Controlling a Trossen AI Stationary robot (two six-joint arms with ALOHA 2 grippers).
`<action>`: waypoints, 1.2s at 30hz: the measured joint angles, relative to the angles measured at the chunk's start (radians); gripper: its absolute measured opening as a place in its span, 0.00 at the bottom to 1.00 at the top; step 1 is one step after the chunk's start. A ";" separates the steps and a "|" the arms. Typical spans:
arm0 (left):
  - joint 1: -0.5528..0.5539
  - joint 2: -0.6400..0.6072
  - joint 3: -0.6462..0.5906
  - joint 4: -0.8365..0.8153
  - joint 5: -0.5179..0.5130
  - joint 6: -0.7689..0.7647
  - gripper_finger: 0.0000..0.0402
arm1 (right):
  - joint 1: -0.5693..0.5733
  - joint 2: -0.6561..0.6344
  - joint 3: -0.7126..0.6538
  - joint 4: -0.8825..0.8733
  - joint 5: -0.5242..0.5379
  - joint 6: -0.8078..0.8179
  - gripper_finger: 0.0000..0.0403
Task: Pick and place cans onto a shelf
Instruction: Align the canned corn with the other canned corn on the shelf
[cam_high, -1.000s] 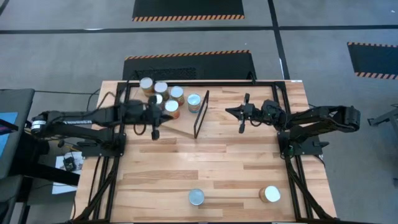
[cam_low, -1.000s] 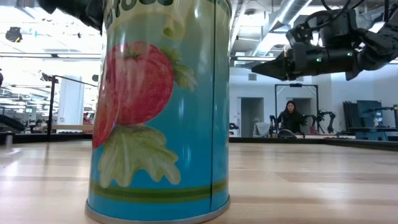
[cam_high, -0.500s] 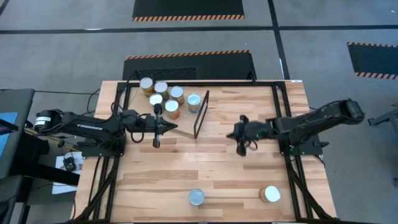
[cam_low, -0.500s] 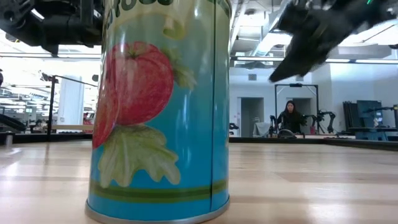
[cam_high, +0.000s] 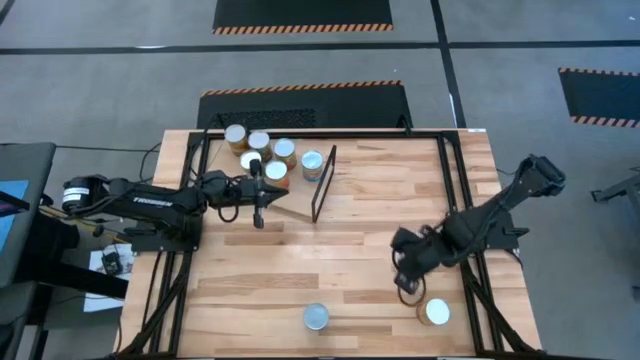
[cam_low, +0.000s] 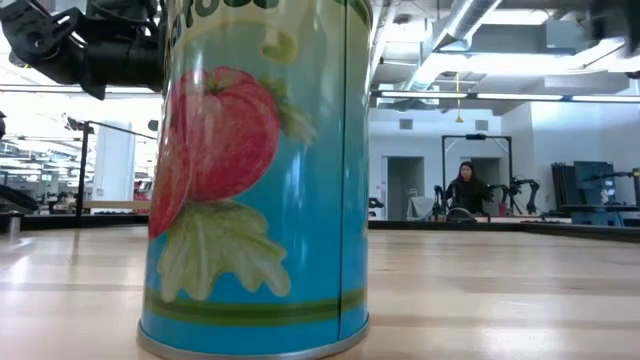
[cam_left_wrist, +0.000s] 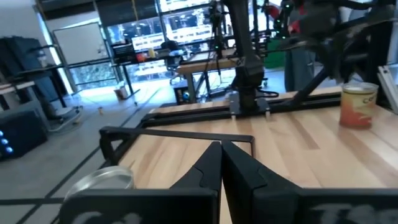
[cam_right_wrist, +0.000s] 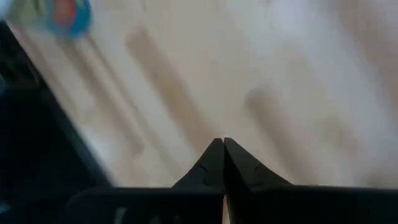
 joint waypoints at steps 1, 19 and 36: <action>0.003 0.000 0.000 0.000 0.000 -0.004 0.00 | 0.023 0.011 0.012 -0.016 -0.042 0.071 0.05; 0.011 0.000 0.000 -0.056 0.000 -0.011 0.00 | 0.251 0.313 0.163 -0.010 -0.320 0.818 0.42; 0.011 0.000 0.000 -0.064 -0.005 -0.017 0.00 | 0.210 0.440 0.187 -0.122 -0.361 0.733 0.27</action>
